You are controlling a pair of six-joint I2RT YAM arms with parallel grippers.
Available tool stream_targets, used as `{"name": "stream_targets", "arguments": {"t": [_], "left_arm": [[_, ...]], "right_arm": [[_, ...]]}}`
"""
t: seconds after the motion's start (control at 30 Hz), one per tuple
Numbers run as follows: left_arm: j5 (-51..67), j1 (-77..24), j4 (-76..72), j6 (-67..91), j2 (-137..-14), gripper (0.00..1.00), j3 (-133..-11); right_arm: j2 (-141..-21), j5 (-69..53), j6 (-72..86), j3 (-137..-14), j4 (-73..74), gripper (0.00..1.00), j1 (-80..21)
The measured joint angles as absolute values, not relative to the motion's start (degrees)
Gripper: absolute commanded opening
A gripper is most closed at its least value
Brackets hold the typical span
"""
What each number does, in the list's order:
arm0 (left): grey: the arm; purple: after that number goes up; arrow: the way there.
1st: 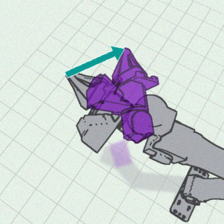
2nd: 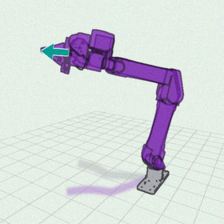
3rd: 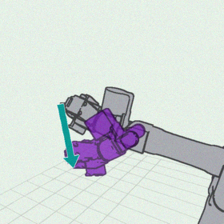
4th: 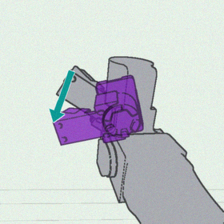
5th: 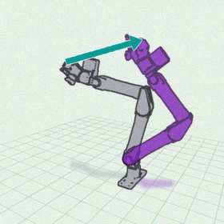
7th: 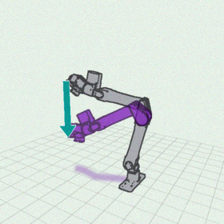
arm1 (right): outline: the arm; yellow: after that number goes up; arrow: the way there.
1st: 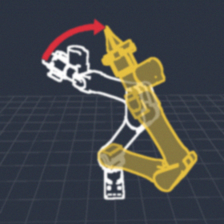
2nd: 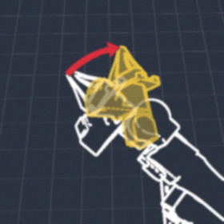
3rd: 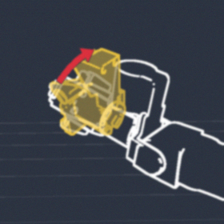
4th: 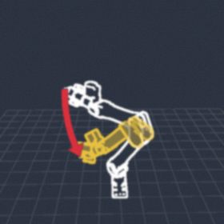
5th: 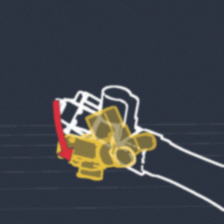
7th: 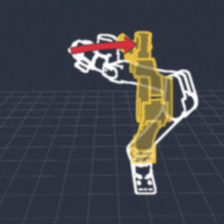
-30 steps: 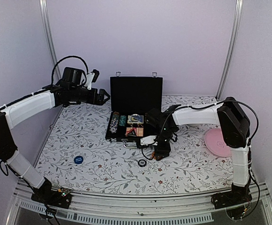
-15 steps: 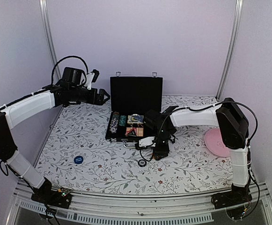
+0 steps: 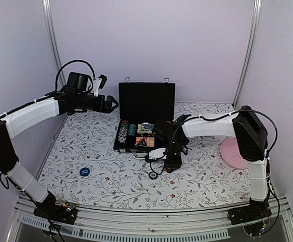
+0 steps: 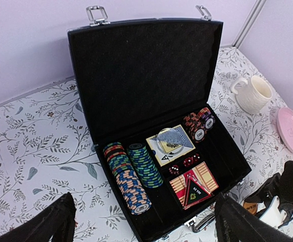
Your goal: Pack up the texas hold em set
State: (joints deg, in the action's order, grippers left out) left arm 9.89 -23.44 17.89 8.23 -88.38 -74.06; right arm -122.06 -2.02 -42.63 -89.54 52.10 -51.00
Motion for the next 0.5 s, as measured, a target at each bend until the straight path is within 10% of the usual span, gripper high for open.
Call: {"name": "stream_targets", "arguments": {"t": [0.5], "left_arm": [[9.9,-23.3,17.9,8.3,-88.4,0.96,-74.1]], "right_arm": [[-122.7,-2.9,-42.3,-97.1,57.5,0.35,-51.7]]}}
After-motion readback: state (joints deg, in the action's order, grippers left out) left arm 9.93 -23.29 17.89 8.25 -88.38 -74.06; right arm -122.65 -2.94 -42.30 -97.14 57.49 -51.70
